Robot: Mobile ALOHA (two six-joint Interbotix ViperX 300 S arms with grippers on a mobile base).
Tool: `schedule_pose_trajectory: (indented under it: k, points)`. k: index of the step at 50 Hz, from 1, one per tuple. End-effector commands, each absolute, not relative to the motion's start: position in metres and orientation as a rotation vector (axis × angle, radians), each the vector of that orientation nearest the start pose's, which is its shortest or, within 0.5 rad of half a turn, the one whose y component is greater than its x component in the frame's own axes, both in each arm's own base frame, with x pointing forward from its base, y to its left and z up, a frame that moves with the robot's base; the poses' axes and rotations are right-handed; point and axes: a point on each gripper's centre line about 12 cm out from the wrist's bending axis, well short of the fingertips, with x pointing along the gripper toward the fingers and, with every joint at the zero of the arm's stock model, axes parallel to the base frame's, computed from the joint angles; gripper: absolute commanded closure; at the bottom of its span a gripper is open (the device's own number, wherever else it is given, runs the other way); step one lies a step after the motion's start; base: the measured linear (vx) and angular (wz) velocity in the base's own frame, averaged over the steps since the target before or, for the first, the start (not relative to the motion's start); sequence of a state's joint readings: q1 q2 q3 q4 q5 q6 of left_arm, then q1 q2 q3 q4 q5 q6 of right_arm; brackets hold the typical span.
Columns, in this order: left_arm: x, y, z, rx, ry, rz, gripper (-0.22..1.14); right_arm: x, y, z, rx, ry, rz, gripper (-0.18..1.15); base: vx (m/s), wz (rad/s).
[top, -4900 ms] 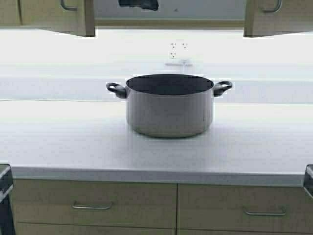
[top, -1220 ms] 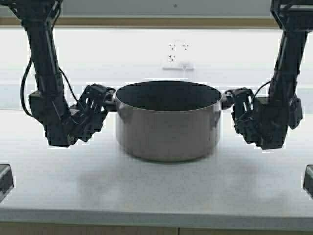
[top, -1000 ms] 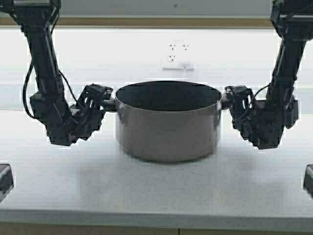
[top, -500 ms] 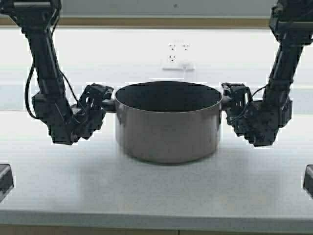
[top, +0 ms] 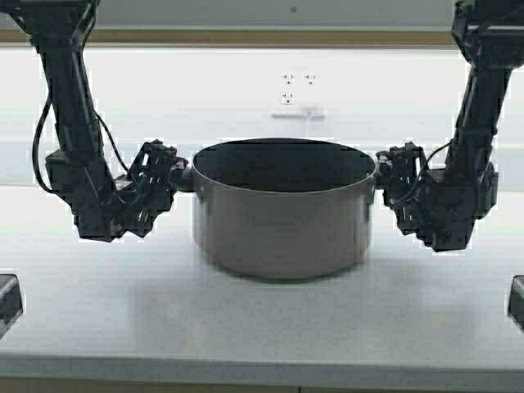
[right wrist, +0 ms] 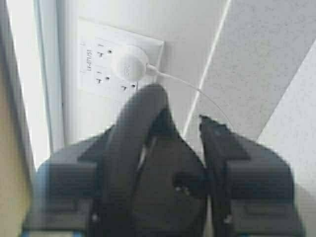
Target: Open the cabinet, put the pot inside, then close it
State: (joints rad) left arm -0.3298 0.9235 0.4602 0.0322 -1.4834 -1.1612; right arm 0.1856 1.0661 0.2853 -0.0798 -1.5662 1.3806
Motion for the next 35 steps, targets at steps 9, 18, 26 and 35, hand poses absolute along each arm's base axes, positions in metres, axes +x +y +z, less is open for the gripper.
schedule_pose_trajectory:
  k: [9,18,26,35]
  points:
    - [0.405,-0.146,0.032,-1.159,0.039,-0.438,0.89,0.427,0.107,0.009,1.420,-0.044,0.464,0.89,0.01,0.00]
    - [0.386,-0.142,0.060,-1.153,0.025,-0.431,0.88,0.394,0.114,0.031,1.425,-0.008,0.466,0.89,0.01,0.00]
    - [0.364,-0.137,0.084,-1.161,0.012,-0.415,0.88,0.362,0.127,0.053,1.422,0.020,0.488,0.89,0.00,0.00]
    - [0.336,-0.135,0.105,-1.170,0.010,-0.405,0.88,0.328,0.141,0.075,1.420,0.055,0.505,0.89,0.00,0.00]
